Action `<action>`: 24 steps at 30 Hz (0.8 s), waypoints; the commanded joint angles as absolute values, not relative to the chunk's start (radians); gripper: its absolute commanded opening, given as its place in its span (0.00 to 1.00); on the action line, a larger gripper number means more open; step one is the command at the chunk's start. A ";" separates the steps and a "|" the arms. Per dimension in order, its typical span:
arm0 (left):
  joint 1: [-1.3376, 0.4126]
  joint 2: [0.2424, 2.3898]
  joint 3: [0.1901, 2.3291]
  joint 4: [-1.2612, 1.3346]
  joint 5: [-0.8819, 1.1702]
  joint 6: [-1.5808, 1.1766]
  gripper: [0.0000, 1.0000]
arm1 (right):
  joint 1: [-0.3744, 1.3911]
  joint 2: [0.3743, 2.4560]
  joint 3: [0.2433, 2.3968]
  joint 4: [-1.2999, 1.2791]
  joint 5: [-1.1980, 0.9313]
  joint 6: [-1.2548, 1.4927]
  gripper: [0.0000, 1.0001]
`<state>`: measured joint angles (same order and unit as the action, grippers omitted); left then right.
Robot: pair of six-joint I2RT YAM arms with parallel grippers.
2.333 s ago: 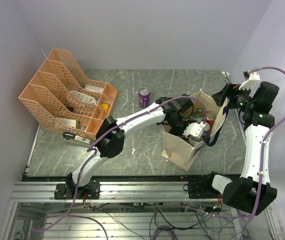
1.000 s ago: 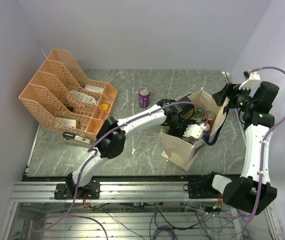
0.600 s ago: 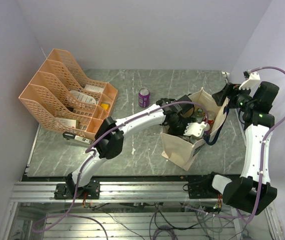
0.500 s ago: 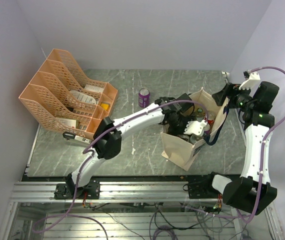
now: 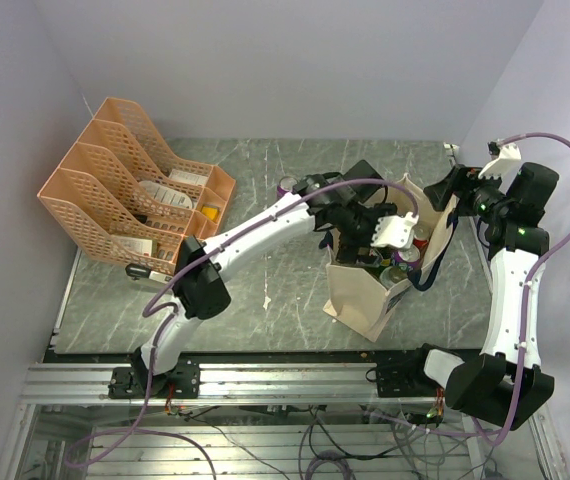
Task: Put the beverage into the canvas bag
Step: Place the drink in the canvas bag.
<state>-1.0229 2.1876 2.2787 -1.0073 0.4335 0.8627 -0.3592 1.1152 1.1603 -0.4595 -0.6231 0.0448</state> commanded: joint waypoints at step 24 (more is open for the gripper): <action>-0.586 2.013 2.197 -0.520 0.075 0.016 0.98 | -0.367 1.199 1.250 -0.406 -0.634 0.072 0.80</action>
